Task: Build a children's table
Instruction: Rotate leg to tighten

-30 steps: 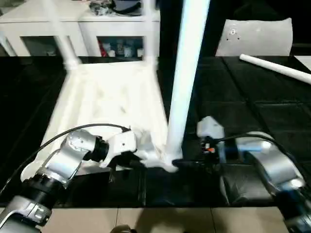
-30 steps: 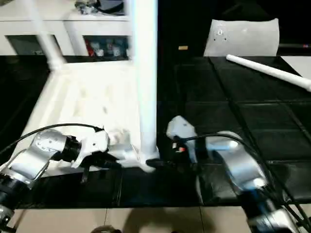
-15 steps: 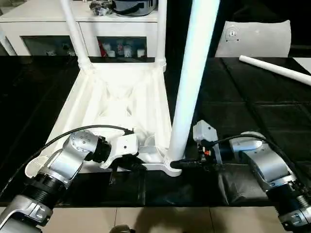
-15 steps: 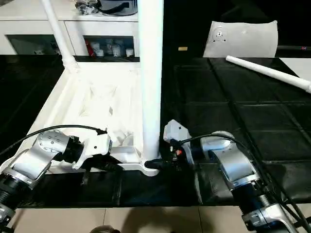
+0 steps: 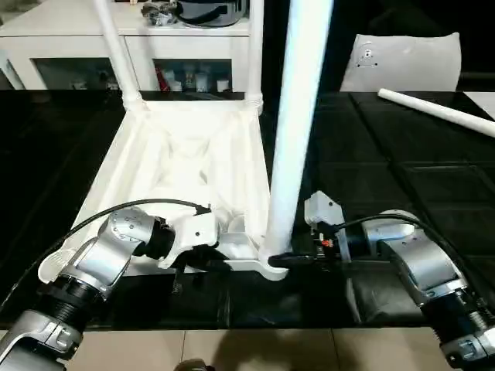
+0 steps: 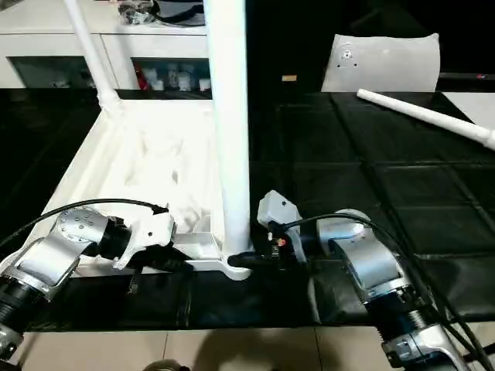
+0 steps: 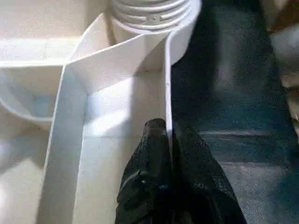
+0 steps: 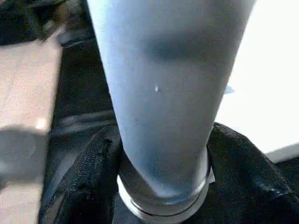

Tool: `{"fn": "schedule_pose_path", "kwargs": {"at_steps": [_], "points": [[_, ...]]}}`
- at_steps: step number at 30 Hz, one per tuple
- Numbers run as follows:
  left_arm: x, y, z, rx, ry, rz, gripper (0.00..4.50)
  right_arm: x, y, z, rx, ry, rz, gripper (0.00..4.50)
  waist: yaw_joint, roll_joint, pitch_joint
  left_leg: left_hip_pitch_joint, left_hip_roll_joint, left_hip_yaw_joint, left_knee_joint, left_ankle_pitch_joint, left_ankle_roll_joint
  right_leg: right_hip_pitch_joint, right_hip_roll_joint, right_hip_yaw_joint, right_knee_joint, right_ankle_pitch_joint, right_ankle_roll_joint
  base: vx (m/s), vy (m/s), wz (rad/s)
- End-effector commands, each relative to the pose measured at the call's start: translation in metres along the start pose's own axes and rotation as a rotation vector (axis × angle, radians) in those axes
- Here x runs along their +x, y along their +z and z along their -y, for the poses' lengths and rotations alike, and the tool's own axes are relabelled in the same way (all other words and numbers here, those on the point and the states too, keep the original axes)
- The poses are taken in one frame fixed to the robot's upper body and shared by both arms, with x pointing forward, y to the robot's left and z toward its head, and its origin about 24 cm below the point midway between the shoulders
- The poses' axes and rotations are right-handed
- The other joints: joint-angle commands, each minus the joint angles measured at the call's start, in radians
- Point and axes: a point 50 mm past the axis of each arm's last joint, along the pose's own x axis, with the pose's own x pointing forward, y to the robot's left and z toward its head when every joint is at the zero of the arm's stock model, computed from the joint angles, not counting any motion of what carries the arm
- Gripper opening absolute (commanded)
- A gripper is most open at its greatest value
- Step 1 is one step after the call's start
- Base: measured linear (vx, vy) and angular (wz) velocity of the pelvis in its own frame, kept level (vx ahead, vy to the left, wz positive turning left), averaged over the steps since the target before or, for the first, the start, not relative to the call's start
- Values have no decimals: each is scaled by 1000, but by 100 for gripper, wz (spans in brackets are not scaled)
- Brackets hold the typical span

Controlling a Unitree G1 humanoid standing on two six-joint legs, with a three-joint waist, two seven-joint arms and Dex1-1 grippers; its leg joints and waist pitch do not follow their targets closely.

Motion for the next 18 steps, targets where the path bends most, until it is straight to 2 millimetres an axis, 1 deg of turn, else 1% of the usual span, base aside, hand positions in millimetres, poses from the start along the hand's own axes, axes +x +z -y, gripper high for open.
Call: {"fn": "schedule_pose_path", "kwargs": {"at_steps": [1,2,3,4,5,6,7,8,9,10,11,12,13,15,16,17,18], "points": [[6,24,-12,-17,133,80,0,20,7,-6,31,-51,62,248,-10,-9,-57,14,44,-24,-76,-322,9,35,-79,56,-100,-582,-61,0,0,0],[8,25,-13,-27,152,84,0,22,6,-6,39,-74,66,244,-15,-8,-54,16,44,-26,-75,-338,3,31,-78,52,-105,-605,-51,0,0,0],[11,29,-16,-57,202,100,0,27,7,-5,68,-122,80,233,-19,-9,-54,17,42,-26,-74,-347,2,31,-78,49,-109,-620,-42,0,0,0],[13,31,-18,-80,237,113,0,31,7,-5,91,-154,91,233,-21,-4,-54,18,42,-27,-74,-352,-2,31,-78,48,-109,-623,-37,0,0,0],[18,36,-21,-137,304,145,0,40,10,-3,162,-216,127,219,-35,-5,-53,18,41,-28,-73,-368,-11,31,-75,43,-116,-625,-31,0,0,0],[21,38,-22,-164,334,157,0,45,13,-2,197,-254,150,207,-40,-9,-55,17,40,-30,-72,-364,-12,33,-77,41,-114,-621,-31,0,0,0],[25,42,-23,-185,365,166,0,49,14,0,223,-297,161,207,-44,-3,-56,15,37,-32,-71,-362,-11,35,-78,38,-115,-621,-25,0,0,0],[29,44,-25,-207,399,175,0,53,13,1,233,-327,149,207,-53,-7,-55,12,36,-31,-70,-361,-6,35,-77,36,-119,-621,-18,0,0,0],[34,48,-25,-236,428,188,0,59,13,1,239,-362,133,203,-56,-4,-56,13,36,-32,-70,-361,-5,35,-76,36,-118,-616,-18,0,0,0],[39,53,-26,-271,476,208,0,65,13,3,271,-426,129,201,-61,-5,-55,12,36,-31,-71,-363,-3,34,-75,37,-119,-612,-17,0,0,0],[43,57,-27,-293,503,220,0,69,14,5,295,-478,128,200,-71,-6,-57,9,32,-32,-69,-351,2,37,-76,35,-119,-605,-19,0,0,0],[45,58,-27,-297,511,222,0,70,14,5,299,-495,125,200,-73,-7,-57,7,31,-31,-70,-345,7,37,-75,36,-120,-605,-17,0,0,0],[47,60,-28,-300,523,224,0,71,13,6,299,-519,117,200,-73,-9,-60,9,30,-28,-69,-329,17,35,-76,39,-120,-600,-16,0,0,0],[49,63,-27,-306,537,230,0,72,12,6,293,-555,91,200,-73,-7,-61,4,31,-28,-72,-302,29,37,-75,45,-116,-567,-24,0,0,0],[49,63,-26,-302,535,225,0,73,14,5,297,-540,108,200,-71,-7,-63,2,33,-27,-74,-288,35,37,-74,50,-111,-540,-32,0,0,0],[49,64,-26,-287,536,217,0,73,17,3,283,-520,133,234,-70,-2,-65,2,35,-26,-75,-275,39,39,-73,53,-106,-507,-42,0,0,0],[49,64,-26,-287,536,217,0,73,17,3,283,-520,133,253,-69,-3,-67,-1,35,-26,-76,-263,42,41,-73,55,-103,-488,-47,0,0,0]]}}
